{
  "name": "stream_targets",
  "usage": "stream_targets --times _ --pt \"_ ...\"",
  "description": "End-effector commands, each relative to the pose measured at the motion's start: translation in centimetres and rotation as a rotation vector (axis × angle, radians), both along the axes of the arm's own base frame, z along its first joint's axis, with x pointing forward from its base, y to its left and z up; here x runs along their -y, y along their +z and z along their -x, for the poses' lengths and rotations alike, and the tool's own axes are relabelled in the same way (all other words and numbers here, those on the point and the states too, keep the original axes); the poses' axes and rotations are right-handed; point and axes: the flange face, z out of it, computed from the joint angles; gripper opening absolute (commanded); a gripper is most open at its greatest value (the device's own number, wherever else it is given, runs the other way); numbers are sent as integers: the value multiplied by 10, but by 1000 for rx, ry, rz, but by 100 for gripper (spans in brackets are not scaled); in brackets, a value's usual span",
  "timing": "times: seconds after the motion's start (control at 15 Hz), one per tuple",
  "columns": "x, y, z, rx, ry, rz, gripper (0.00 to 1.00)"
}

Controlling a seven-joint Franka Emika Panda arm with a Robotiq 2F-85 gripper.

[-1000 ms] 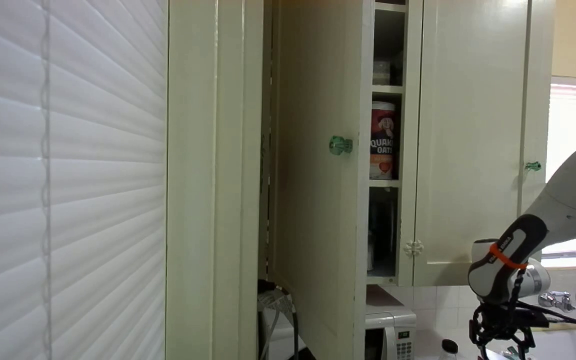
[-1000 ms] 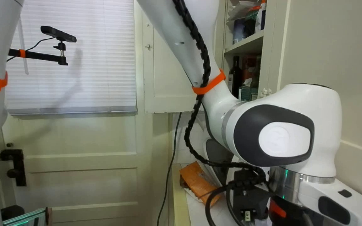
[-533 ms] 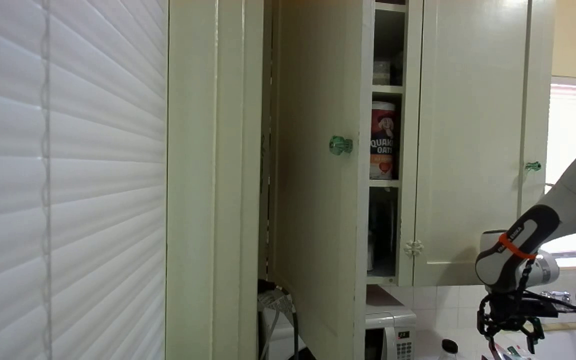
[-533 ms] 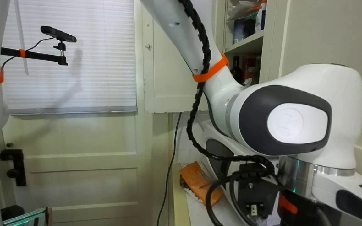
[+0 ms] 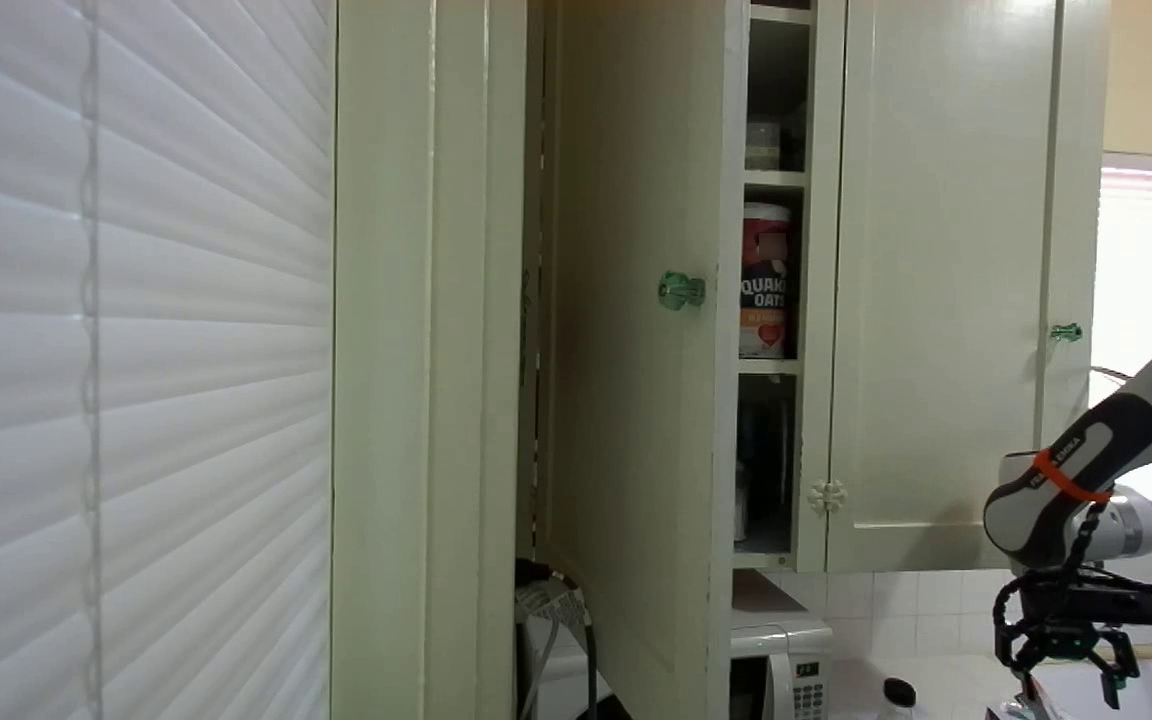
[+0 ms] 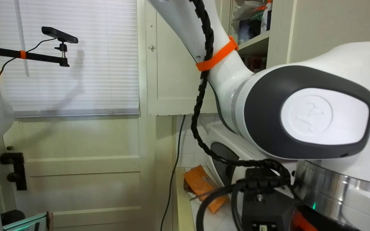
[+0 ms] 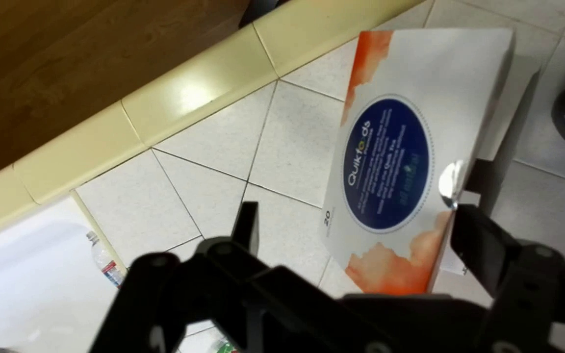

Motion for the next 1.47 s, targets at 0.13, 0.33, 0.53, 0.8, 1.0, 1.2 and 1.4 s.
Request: stream_targets --times 0.13,0.33,0.53,0.8,1.0,1.2,1.4 --pt "19 3 42 -30 -7 -45 100" --pt "19 6 39 -6 -15 -62 100" --pt "10 8 29 8 2 -56 68" --pt "3 7 29 -17 29 -44 35" --pt "7 6 40 -24 29 -47 12" --pt "9 5 52 -29 24 -52 0" --pt "13 0 63 -51 21 -54 0"
